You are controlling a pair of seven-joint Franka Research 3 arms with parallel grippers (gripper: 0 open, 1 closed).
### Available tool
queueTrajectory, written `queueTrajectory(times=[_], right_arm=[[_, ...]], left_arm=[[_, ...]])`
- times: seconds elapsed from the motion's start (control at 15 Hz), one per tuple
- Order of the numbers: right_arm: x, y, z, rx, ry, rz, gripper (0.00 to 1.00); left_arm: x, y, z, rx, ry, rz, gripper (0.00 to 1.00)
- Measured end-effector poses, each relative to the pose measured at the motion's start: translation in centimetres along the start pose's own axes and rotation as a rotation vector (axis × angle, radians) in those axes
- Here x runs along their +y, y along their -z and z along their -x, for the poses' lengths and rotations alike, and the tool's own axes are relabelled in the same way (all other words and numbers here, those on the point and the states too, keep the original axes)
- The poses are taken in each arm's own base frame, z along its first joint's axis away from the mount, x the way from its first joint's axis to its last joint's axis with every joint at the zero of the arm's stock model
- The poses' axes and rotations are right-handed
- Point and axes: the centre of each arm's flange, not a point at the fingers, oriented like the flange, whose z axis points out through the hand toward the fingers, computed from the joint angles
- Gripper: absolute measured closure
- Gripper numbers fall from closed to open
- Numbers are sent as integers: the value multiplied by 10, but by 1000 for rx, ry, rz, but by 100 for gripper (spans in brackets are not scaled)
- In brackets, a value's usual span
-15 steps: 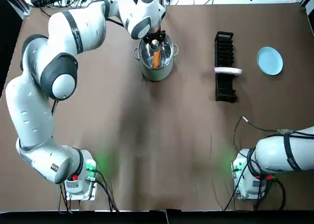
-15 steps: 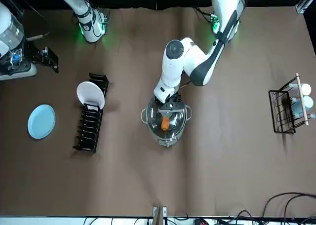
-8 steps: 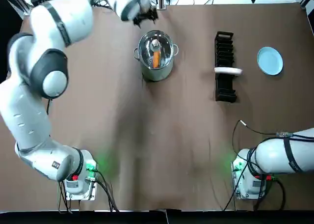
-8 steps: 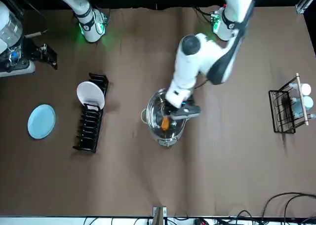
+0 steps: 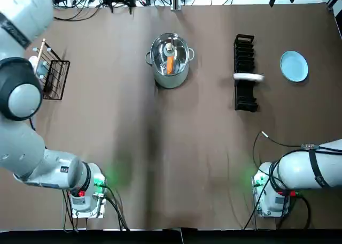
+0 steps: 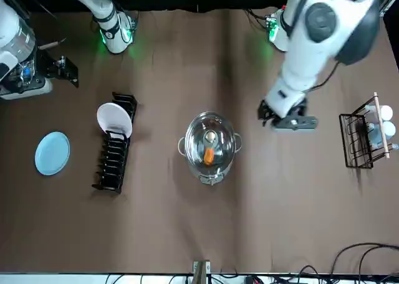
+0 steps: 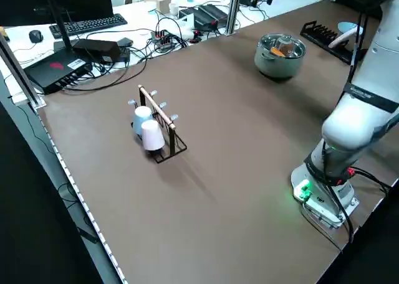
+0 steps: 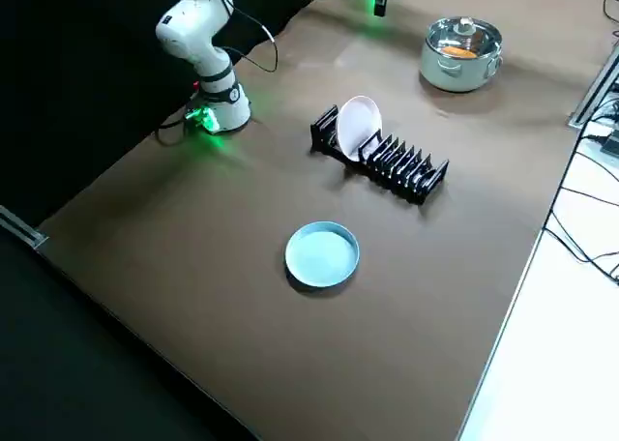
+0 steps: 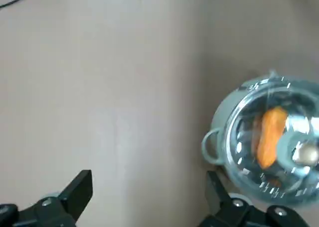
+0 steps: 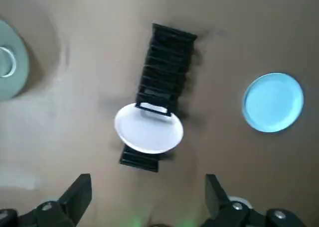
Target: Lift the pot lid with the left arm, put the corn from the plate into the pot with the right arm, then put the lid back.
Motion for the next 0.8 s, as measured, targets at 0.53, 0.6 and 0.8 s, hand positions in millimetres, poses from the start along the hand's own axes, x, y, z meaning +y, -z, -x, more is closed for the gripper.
queueTrajectory(times=[0.53,0.6,0.8], right_arm=[[90,12,4,88,-170,-75,0],[97,14,6,90,-181,-68,0],[105,15,9,89,-196,-64,0]], left_arm=[[-53,23,9,-46,-110,15,0],[-54,23,9,-48,-107,14,0],[-60,22,10,-70,-99,6,0]])
